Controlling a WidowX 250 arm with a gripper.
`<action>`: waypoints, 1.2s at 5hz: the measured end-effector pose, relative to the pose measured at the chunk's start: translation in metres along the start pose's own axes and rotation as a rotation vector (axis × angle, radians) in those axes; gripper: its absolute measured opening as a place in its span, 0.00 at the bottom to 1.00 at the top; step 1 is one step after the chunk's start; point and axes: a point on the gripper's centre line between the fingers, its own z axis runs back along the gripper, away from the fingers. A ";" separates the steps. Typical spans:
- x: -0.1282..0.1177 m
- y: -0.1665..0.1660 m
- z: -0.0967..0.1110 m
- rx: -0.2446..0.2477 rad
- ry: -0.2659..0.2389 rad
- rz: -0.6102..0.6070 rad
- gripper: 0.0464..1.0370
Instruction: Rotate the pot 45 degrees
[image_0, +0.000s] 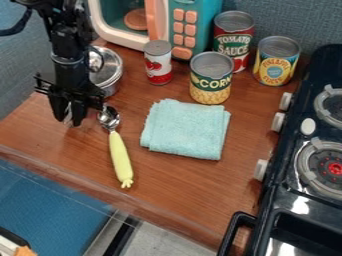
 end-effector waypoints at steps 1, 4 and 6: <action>0.000 0.000 0.000 -0.001 0.000 -0.005 0.29; -0.013 -0.008 0.007 -0.025 0.018 -0.027 0.29; -0.023 0.001 0.029 -0.064 0.017 -0.003 0.29</action>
